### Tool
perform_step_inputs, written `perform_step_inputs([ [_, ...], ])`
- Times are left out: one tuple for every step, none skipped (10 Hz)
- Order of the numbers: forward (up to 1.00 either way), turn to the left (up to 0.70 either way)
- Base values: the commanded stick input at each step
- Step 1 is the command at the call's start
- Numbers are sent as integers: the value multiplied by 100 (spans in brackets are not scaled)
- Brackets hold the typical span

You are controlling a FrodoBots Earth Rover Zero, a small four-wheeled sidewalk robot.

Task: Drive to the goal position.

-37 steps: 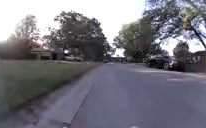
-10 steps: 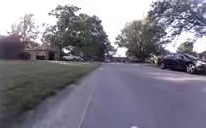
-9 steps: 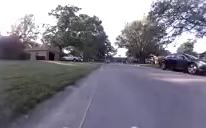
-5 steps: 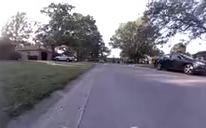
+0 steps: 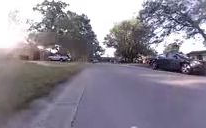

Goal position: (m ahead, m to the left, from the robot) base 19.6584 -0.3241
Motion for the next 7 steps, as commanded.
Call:
perform_step_inputs([
  [100, 0],
  [100, 0],
  [100, 0],
  [100, 0],
  [100, 0],
  [100, 0],
  [100, 0],
])
